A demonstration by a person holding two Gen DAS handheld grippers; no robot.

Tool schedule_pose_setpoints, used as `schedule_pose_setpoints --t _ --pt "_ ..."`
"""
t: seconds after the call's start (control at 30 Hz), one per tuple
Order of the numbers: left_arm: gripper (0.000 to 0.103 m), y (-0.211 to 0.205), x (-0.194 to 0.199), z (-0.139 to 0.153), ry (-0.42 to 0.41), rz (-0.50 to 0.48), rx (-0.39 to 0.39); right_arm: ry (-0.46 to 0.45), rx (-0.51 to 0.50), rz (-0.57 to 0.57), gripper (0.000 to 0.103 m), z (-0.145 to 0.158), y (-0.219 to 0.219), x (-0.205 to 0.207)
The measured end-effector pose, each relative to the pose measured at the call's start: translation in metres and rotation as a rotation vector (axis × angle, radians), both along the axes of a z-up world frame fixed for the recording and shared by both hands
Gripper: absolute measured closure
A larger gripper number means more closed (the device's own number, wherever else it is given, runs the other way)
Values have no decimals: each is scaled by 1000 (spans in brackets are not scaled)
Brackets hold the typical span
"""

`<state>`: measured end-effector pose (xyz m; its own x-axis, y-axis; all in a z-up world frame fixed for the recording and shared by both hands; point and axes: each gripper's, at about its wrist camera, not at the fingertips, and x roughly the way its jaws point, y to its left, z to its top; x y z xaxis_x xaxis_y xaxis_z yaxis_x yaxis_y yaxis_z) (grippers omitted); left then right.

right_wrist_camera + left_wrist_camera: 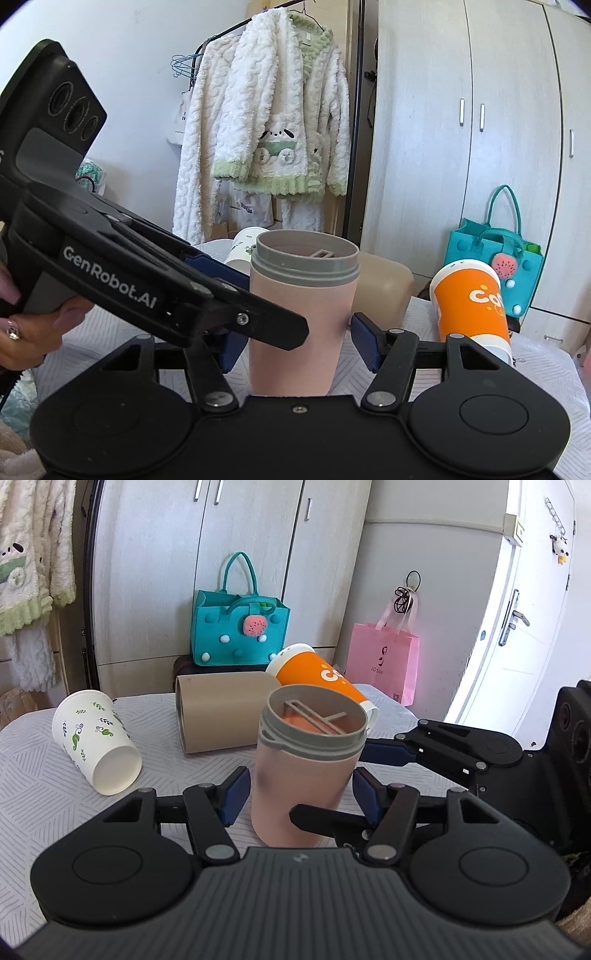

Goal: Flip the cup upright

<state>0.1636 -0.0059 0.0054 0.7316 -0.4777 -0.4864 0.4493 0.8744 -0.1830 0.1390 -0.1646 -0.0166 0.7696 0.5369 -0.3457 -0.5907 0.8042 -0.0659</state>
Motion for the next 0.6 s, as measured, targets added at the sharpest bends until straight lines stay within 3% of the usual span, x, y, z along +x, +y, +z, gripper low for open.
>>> schedule_pose_setpoints --t 0.07,0.13,0.33,0.6 --pt "39 3 -3 1 14 20 -5 12 1 -14 25 -1 -2 -2" --pt "34 9 -9 4 26 27 -29 34 0 -26 22 1 -4 -3" --pt "27 20 -39 15 -2 110 -4 37 11 -66 22 8 -10 -21" --pt "25 30 -85 30 -50 225 62 -38 18 -123 18 31 -7 -75"
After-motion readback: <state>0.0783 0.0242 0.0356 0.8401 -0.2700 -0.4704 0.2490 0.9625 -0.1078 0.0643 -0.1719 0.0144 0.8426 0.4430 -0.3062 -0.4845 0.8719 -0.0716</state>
